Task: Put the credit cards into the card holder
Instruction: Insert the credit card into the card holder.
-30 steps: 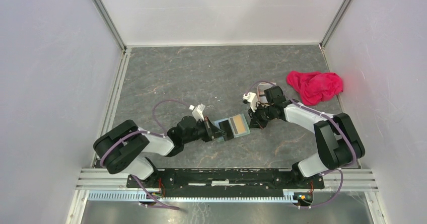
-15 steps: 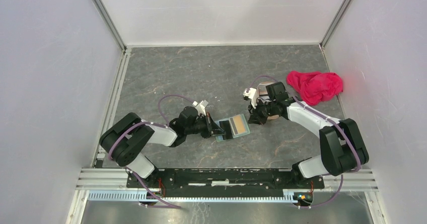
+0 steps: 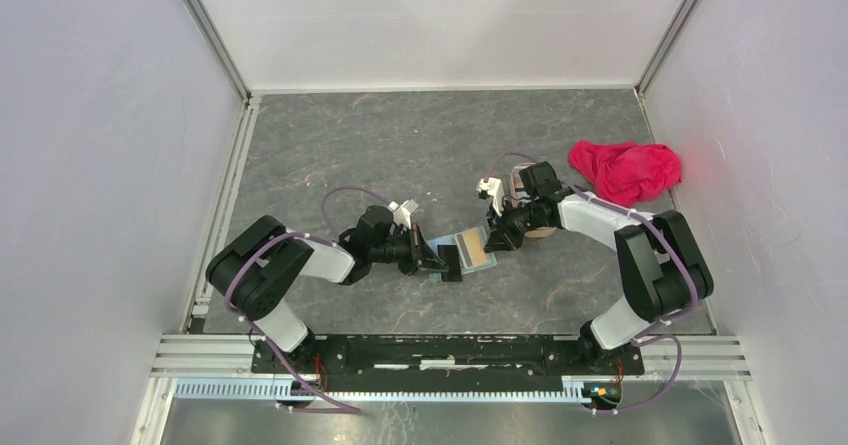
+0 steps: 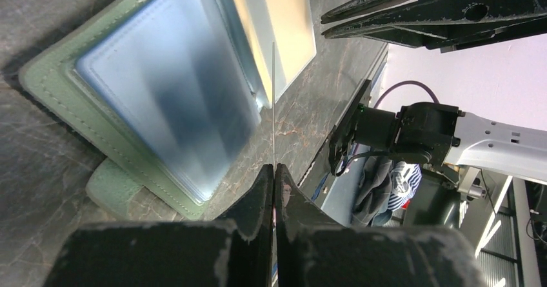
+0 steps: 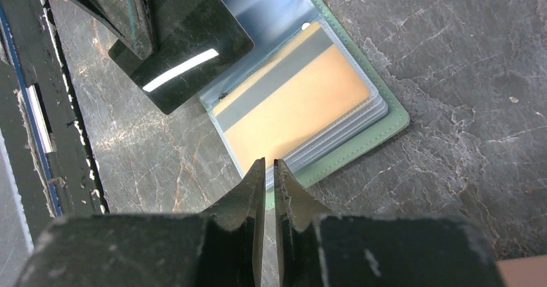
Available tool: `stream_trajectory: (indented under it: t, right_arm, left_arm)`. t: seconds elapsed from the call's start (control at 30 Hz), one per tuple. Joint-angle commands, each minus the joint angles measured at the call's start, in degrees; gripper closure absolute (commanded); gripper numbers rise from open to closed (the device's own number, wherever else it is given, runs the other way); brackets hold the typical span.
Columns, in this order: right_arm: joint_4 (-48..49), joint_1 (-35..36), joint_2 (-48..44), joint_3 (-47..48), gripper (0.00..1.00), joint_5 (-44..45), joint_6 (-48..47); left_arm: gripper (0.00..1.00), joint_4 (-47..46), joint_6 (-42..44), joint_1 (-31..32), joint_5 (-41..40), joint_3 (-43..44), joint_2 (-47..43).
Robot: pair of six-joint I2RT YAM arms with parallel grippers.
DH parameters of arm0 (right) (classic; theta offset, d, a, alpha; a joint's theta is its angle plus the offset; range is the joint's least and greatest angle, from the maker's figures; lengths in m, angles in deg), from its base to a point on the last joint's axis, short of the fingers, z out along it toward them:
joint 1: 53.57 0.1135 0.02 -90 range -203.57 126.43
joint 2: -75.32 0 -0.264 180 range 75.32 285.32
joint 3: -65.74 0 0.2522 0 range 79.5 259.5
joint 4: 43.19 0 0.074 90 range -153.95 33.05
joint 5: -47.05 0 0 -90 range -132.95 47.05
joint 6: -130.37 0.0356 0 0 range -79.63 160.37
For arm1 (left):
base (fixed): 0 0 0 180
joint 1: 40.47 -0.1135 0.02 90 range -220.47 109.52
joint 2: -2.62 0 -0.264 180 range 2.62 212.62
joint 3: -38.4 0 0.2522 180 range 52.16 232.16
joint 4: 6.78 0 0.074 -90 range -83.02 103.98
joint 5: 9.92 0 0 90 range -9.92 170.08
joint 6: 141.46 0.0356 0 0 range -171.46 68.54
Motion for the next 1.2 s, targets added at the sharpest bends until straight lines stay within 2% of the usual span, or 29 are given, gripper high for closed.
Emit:
stream_trajectory:
  t: [0.0, 0.3, 0.43, 0.5, 1.17]
  right_arm:
    - [0.46, -0.10, 1.81, 2.67, 0.86, -1.90, 1.31]
    - [1.22, -0.09, 3.49, 2.90, 0.86, -0.79, 3.27]
    - [-0.48, -0.04, 1.93, 3.51, 0.87, -7.32, 1.32]
    - [0.33, -0.09, 0.81, 3.34, 0.86, -7.87, 1.78]
    - [1.99, -0.10, 6.76, 3.47, 0.87, 2.45, 6.50]
  left_arm:
    - [0.98, -2.65, 2.41, -1.07, 4.42, 1.78, 2.31]
    - [0.98, -3.10, 1.92, -1.61, 5.64, 2.20, 4.18]
    - [0.98, -3.72, 1.56, -1.63, 6.38, 2.41, 4.76]
    - [0.98, -3.98, 1.47, -1.63, 6.50, 2.49, 4.94]
    - [0.98, -6.53, -0.26, -2.97, 9.46, 2.85, 8.58]
